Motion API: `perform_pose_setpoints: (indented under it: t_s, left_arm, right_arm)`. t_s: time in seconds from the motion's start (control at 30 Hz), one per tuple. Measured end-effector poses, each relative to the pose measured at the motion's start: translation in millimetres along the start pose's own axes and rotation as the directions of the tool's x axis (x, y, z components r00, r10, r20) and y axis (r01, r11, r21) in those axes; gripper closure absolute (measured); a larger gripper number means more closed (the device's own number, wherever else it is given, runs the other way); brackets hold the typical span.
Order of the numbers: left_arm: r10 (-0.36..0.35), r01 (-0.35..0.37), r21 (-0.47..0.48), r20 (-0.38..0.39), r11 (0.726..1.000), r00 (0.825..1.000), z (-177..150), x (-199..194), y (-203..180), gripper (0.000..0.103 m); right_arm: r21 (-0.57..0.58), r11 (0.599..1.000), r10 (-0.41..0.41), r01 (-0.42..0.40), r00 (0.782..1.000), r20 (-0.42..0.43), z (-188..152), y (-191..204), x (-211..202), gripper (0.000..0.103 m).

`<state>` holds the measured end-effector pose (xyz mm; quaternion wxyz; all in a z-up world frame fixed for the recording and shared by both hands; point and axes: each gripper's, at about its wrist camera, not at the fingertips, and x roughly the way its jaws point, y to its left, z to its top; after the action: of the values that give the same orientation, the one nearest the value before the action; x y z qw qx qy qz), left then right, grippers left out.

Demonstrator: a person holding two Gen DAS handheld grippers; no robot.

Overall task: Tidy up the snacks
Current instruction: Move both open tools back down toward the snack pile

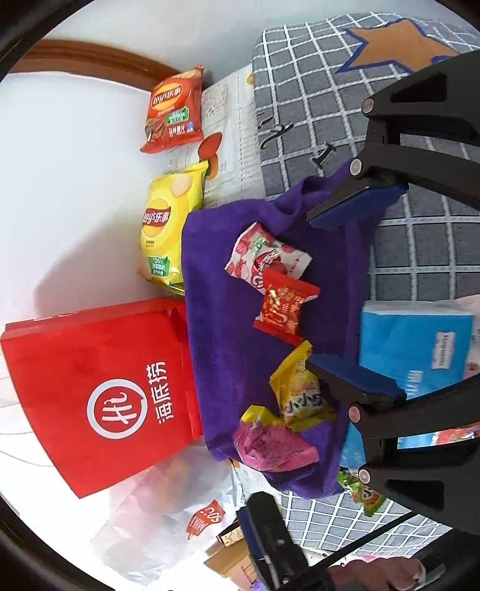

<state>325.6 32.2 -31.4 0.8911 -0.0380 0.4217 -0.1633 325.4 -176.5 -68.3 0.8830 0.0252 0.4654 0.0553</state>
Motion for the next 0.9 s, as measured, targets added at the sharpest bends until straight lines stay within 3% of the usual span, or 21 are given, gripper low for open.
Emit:
perform_pose_setpoints:
  t_s: [0.2,0.37,0.57,0.9]
  left_arm:
    - [-0.011,0.011,0.006,0.048,1.000,0.999,-0.9,-21.3,-10.3,0.024]
    - [0.009,-0.010,0.017,0.069,1.000,0.998,-4.4,-37.4,-21.6,0.024]
    - [0.012,-0.013,0.023,0.068,1.000,0.998,-27.0,-56.2,-27.5,0.024]
    - [0.095,-0.093,-0.041,0.046,0.995,0.994,-69.5,-82.0,-4.8,0.024]
  right_arm:
    - [0.043,0.999,-0.018,0.016,0.999,0.033,-17.6,-7.7,-26.8,0.033]
    - [0.015,0.998,-0.059,0.059,0.998,0.010,-32.7,-14.6,-47.1,0.033]
    - [0.024,0.998,-0.063,0.062,0.998,0.031,-55.6,-25.6,-67.2,0.033]
    - [0.009,1.000,0.010,-0.010,1.000,-0.015,-100.1,-20.7,-65.1,0.033]
